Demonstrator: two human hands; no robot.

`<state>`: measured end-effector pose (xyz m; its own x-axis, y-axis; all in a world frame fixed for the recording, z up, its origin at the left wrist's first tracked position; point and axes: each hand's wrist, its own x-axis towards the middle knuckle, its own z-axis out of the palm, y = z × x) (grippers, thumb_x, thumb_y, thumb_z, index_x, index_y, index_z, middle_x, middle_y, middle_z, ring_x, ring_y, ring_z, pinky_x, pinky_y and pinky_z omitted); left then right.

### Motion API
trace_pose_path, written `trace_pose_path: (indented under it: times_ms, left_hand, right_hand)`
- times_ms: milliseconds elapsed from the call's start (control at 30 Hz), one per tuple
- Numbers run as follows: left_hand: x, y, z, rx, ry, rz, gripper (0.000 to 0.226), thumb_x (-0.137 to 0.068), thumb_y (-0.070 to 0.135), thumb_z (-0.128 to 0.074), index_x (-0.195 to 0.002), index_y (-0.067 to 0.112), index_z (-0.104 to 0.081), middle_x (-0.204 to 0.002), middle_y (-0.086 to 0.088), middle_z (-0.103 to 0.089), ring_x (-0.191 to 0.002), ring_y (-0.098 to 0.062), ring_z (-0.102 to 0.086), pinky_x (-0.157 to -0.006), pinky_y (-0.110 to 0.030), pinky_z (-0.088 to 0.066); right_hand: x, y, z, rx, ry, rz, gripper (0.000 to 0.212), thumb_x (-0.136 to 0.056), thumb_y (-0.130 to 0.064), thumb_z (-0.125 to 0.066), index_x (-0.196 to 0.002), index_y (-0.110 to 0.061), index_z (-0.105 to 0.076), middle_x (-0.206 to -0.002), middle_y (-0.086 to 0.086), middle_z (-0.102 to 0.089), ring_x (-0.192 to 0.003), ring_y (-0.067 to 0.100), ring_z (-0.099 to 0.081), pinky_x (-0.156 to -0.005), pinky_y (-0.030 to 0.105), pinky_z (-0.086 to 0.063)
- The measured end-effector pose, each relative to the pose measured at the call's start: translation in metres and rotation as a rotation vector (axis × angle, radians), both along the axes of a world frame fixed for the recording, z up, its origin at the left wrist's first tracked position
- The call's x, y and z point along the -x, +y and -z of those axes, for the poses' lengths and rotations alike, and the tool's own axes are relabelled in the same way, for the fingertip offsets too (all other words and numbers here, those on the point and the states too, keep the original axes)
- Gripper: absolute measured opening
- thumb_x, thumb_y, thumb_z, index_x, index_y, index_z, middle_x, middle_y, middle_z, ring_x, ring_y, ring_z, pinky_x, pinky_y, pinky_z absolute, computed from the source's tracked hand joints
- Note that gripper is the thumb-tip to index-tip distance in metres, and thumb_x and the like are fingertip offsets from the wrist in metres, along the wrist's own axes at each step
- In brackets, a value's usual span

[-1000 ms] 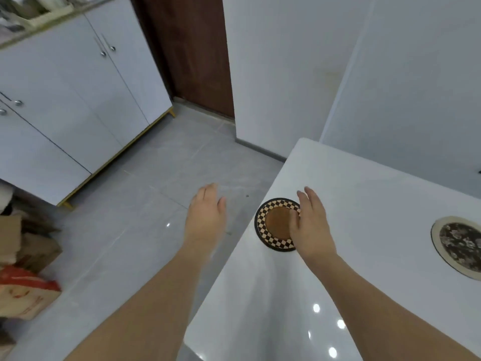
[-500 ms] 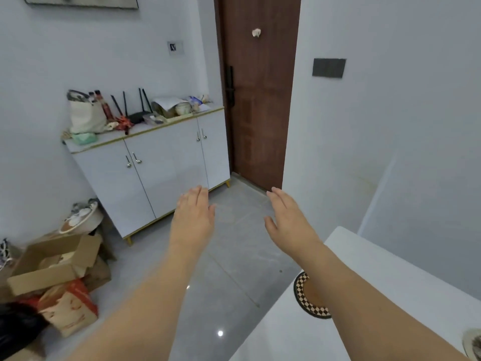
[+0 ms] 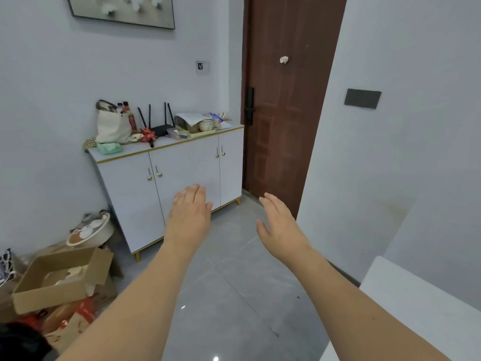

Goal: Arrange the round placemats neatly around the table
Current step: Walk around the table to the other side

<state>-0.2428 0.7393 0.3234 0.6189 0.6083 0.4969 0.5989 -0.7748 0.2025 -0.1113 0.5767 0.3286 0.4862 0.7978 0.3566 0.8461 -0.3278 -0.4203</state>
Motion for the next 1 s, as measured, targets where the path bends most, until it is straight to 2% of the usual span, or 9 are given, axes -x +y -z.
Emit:
trace_pose_path:
  times_ms: [167, 333, 567, 867, 1000]
  left_hand:
    - [0.001, 0.058, 0.000, 0.026, -0.006, 0.002, 0.043, -0.099, 0.023, -0.043, -0.137, 0.001, -0.042, -0.146, -0.015, -0.041, -0.137, -0.031, -0.033, -0.118, -0.043, -0.022]
    - [-0.018, 0.127, 0.001, 0.039, 0.028, -0.010, 0.044, -0.100, 0.024, -0.041, -0.138, 0.002, -0.040, -0.147, -0.014, -0.040, -0.138, -0.029, -0.032, -0.119, -0.041, -0.019]
    - [-0.070, 0.200, -0.008, 0.044, 0.053, 0.032, 0.045, -0.100, 0.025, -0.038, -0.140, 0.004, -0.039, -0.149, -0.012, -0.037, -0.139, -0.027, -0.029, -0.119, -0.040, -0.018]
    - [-0.166, 0.244, -0.016, 0.017, 0.130, 0.325, 0.045, -0.100, 0.025, -0.040, -0.139, 0.004, -0.039, -0.149, -0.014, -0.038, -0.136, -0.031, -0.032, -0.116, -0.040, -0.021]
    - [-0.209, 0.234, -0.017, -0.001, 0.100, 0.506, 0.044, -0.098, 0.025, -0.045, -0.136, 0.002, -0.044, -0.146, -0.016, -0.042, -0.134, -0.033, -0.037, -0.116, -0.043, -0.025]
  right_hand:
    - [0.000, 0.061, -0.004, 0.025, -0.031, -0.002, 0.055, -0.096, -0.021, -0.043, -0.148, -0.011, -0.026, -0.158, 0.002, -0.018, -0.146, 0.014, -0.014, -0.116, 0.022, -0.010]
    - [-0.025, 0.132, 0.002, 0.046, 0.006, 0.013, 0.055, -0.097, -0.023, -0.043, -0.148, -0.012, -0.025, -0.158, 0.002, -0.018, -0.146, 0.014, -0.013, -0.117, 0.025, -0.011]
    - [-0.075, 0.197, -0.004, 0.051, 0.025, 0.080, 0.055, -0.097, -0.023, -0.042, -0.148, -0.010, -0.025, -0.158, 0.004, -0.019, -0.146, 0.015, -0.014, -0.115, 0.022, -0.009]
    - [-0.123, 0.199, -0.011, 0.056, 0.070, 0.408, 0.056, -0.097, -0.027, -0.041, -0.149, -0.013, -0.024, -0.158, 0.002, -0.017, -0.146, 0.016, -0.014, -0.117, 0.026, -0.011]
    - [-0.119, 0.178, -0.009, 0.002, 0.090, 0.601, 0.056, -0.097, -0.026, -0.042, -0.148, -0.010, -0.025, -0.158, 0.006, -0.019, -0.146, 0.019, -0.015, -0.118, 0.027, -0.011]
